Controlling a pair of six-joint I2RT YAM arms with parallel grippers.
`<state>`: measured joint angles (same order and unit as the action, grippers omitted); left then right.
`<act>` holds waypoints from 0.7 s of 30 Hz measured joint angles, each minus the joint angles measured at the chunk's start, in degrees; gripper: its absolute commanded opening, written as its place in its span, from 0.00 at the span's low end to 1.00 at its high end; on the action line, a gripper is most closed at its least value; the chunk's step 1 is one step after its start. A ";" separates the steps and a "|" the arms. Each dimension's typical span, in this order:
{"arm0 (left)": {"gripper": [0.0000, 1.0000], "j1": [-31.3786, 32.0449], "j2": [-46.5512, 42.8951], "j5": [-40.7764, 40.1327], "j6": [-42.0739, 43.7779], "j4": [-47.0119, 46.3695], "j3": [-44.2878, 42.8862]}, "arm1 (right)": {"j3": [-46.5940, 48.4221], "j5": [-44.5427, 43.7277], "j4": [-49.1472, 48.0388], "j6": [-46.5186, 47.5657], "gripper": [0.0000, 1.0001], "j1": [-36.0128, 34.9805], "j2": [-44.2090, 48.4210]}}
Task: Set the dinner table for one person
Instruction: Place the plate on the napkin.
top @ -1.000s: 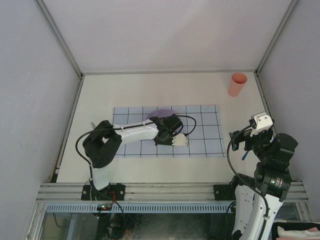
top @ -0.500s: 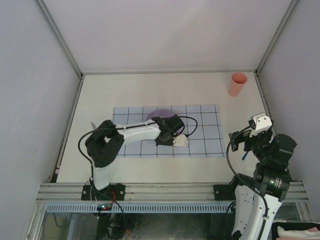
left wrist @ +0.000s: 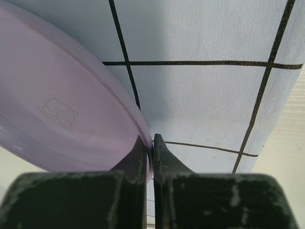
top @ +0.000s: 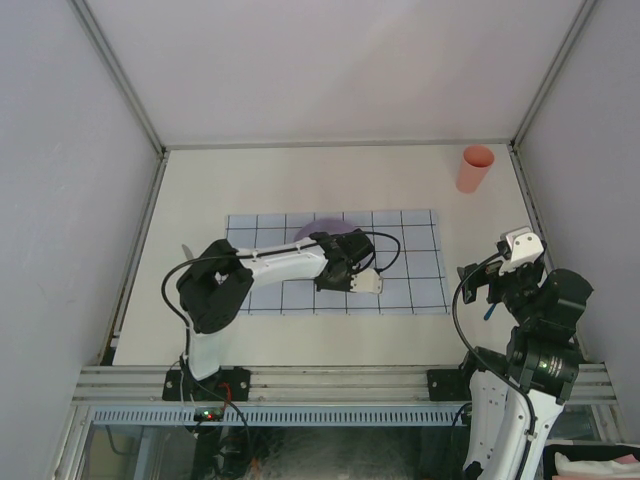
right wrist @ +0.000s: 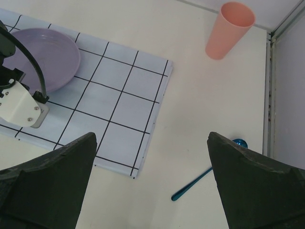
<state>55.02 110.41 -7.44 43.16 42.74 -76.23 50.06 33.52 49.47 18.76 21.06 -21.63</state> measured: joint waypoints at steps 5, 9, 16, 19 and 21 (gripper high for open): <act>0.11 0.55 0.28 -0.02 -0.13 0.24 -0.63 | -0.31 0.00 0.02 0.13 1.00 0.00 0.31; 0.03 0.68 0.31 0.04 -0.09 0.11 -0.63 | -0.66 -0.02 0.07 0.31 1.00 0.00 0.79; 0.03 0.79 0.31 -0.50 -0.13 -0.13 -0.22 | -0.66 0.00 0.04 0.39 1.00 0.00 1.01; 0.03 0.87 0.31 -1.07 -0.13 -0.50 0.31 | -0.66 0.00 0.04 0.39 1.00 0.00 1.01; 0.03 0.90 0.31 -1.29 -0.11 -0.76 0.55 | -0.66 0.00 0.04 0.39 1.00 0.00 1.01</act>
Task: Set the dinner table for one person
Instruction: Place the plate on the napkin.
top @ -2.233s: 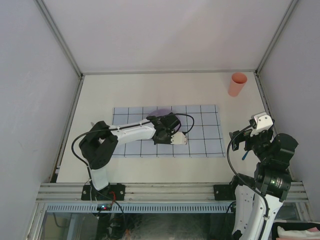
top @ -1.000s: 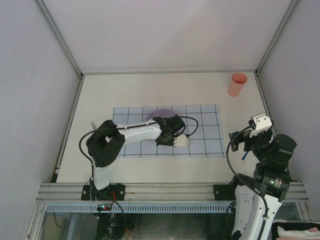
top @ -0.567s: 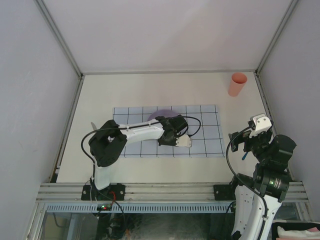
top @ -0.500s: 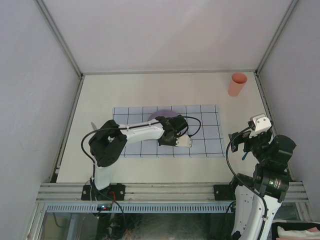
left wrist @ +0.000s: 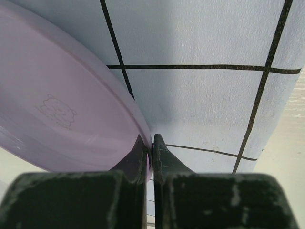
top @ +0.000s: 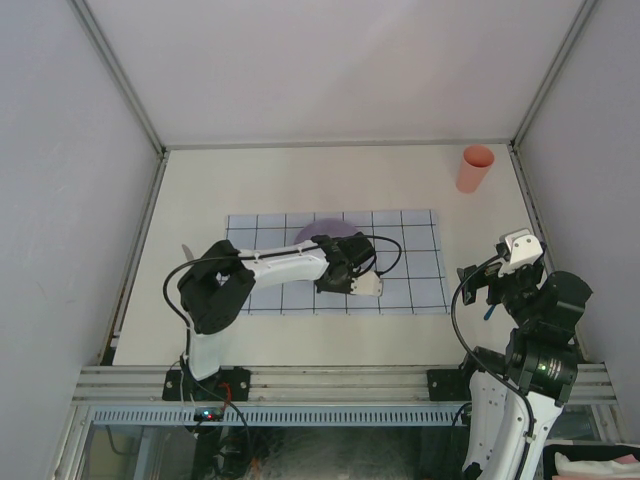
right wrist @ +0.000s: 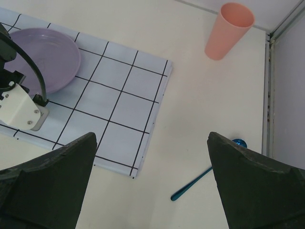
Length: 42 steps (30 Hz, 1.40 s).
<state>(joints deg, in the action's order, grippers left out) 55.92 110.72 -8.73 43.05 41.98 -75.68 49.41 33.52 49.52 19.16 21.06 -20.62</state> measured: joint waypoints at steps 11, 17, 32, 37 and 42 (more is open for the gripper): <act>0.01 0.00 0.00 -0.17 -0.15 -0.44 0.33 | 0.00 0.02 0.00 0.00 1.00 0.00 0.00; 0.01 -0.20 -0.07 -0.33 -0.46 -1.20 0.96 | 0.00 0.07 0.00 -0.02 1.00 0.00 0.00; 0.54 -1.01 -0.28 -0.70 -1.57 -0.66 1.60 | -0.09 0.68 -0.02 0.00 1.00 0.00 0.00; 0.59 -1.16 -0.42 -1.68 -2.01 1.97 0.44 | -0.70 1.05 -0.02 0.00 1.00 0.00 0.00; 0.62 -1.31 -2.19 -3.50 -1.97 4.70 -5.01 | -1.51 1.53 -0.04 0.02 1.00 0.00 0.00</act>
<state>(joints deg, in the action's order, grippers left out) 54.61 108.53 -12.23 41.08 46.68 -80.68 47.90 35.05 49.47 19.18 21.06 -20.62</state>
